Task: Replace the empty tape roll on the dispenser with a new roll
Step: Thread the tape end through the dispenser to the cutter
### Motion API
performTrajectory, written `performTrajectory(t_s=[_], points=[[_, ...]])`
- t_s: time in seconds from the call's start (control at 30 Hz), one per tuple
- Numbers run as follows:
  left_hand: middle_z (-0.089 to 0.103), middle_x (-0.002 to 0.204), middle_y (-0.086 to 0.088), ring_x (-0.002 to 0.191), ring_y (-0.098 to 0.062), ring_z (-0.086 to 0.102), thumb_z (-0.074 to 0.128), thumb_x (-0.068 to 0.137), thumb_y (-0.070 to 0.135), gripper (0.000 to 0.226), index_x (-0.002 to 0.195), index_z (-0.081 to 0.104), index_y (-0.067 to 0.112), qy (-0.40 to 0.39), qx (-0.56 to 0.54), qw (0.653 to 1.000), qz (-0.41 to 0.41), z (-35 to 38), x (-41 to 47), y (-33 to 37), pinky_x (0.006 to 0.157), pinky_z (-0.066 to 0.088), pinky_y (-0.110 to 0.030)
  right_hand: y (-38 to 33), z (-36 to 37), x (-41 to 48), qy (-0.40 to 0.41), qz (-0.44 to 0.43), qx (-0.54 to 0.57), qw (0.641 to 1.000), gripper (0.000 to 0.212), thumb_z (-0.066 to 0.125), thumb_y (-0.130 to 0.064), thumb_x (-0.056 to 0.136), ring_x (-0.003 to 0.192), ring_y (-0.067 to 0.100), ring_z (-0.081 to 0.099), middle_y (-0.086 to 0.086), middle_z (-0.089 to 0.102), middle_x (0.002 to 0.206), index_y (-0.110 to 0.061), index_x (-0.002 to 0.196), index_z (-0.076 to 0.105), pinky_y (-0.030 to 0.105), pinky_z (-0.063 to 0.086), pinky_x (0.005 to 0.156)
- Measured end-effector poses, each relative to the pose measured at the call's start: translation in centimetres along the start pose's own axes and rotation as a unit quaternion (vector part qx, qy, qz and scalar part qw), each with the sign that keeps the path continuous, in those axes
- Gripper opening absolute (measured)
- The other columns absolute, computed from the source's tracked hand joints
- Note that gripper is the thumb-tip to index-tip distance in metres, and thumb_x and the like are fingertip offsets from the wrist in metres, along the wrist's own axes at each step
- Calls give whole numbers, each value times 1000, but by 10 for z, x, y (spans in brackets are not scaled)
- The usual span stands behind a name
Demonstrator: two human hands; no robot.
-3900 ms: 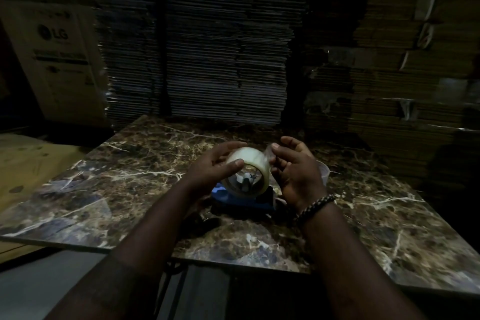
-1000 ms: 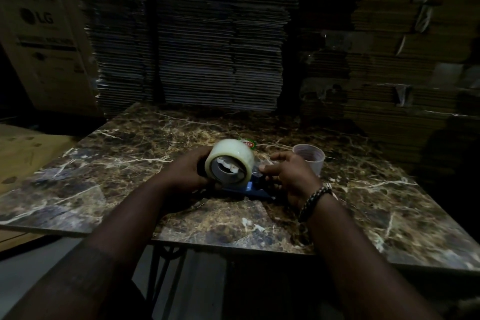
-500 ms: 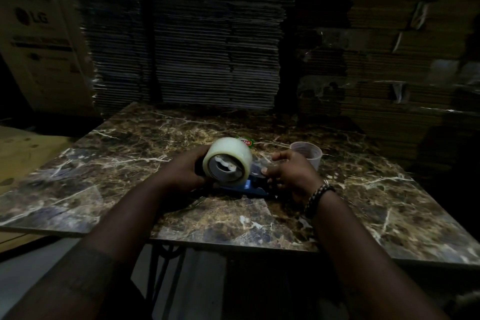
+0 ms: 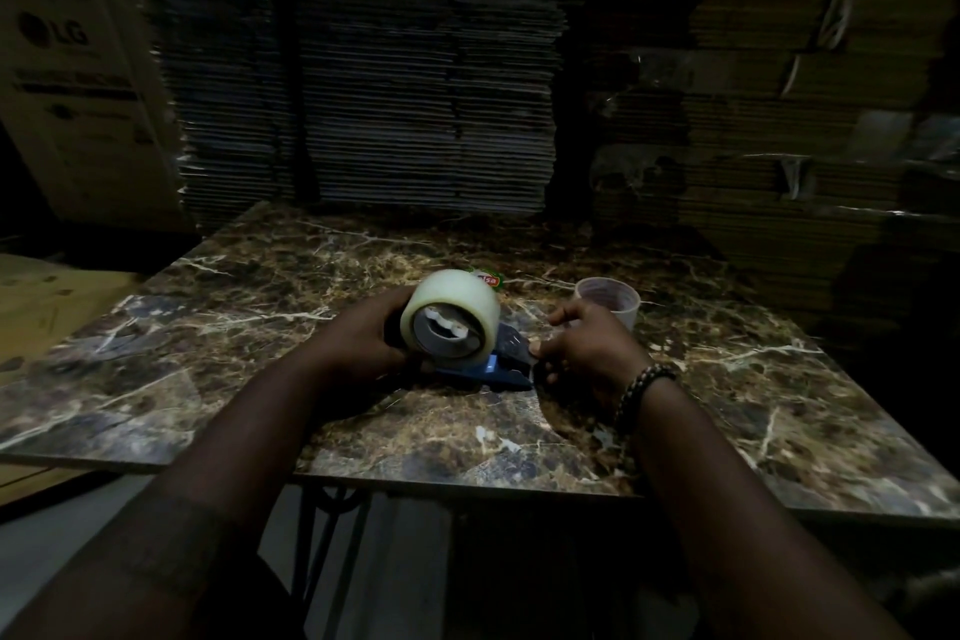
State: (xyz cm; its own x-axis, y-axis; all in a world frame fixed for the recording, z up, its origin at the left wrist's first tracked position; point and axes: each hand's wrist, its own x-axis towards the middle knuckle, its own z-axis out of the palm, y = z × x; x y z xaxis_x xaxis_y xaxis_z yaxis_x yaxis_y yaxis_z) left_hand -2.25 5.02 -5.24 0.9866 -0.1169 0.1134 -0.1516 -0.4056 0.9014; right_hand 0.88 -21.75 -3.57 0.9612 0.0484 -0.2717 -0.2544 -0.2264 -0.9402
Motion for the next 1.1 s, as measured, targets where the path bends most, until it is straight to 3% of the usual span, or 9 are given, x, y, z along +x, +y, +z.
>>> performTrajectory(t_s=[0.1,0.27,0.4,0.53,0.6,0.67,0.87,1.0,1.1], points=[[77,112,5,96,-8,77,85,73,-16,78,132,63,30,-6,11,1000,10,0,0,2,66,63,-29,0,0,-1,2,-2,-13,1000,43,71,14,84,51,27,60,15,66,59,-11,112,49,36,50,48],[76,113,4,95,-9,78,83,73,-19,81,136,61,28,0,12,1000,6,1,0,1,69,66,-35,0,-7,-5,17,-12,-53,998,40,64,17,88,56,27,67,21,70,74,-7,115,48,36,55,49],[74,112,7,93,-3,76,82,73,-20,80,136,59,24,-2,30,1000,9,0,2,0,70,64,-26,2,-7,-4,20,-19,-71,997,38,65,15,88,55,28,68,22,71,73,-8,113,48,37,57,50],[76,120,0,103,-18,77,85,72,-17,86,144,58,22,-4,22,1000,-7,-3,4,-3,83,65,-52,4,-7,2,30,-21,-85,996,37,69,11,86,61,34,73,19,74,68,-13,105,49,48,62,63],[75,119,1,99,-12,77,85,72,-17,85,143,58,21,-4,22,1000,-6,-3,4,-4,82,65,-50,4,-6,2,31,-16,-83,996,38,70,11,85,74,42,77,24,75,79,-14,105,49,53,63,69],[74,118,3,97,-7,77,85,72,-18,85,142,58,23,-6,16,1000,-11,-1,3,-3,79,65,-48,4,-5,2,32,-14,-84,996,39,70,11,85,74,42,77,27,75,83,-15,104,48,52,62,68],[73,125,-2,106,-27,76,86,70,-17,90,143,58,28,3,3,1000,-25,-2,5,-9,82,63,-64,5,-6,0,35,-24,-80,996,36,67,12,87,64,35,71,25,73,78,-14,101,48,44,59,60],[73,125,-1,108,-24,75,88,70,-14,89,142,60,29,-4,12,1000,-16,-3,8,-13,78,65,-59,6,-6,0,41,-29,-87,995,33,65,12,88,63,34,70,22,71,74,-13,100,48,49,61,66],[76,119,-4,103,-28,76,85,71,-17,87,140,61,30,-10,-4,1000,-24,-4,9,-14,66,63,-45,6,-6,1,41,-30,-76,996,32,63,14,89,62,34,69,21,69,71,-12,100,48,48,60,66]])
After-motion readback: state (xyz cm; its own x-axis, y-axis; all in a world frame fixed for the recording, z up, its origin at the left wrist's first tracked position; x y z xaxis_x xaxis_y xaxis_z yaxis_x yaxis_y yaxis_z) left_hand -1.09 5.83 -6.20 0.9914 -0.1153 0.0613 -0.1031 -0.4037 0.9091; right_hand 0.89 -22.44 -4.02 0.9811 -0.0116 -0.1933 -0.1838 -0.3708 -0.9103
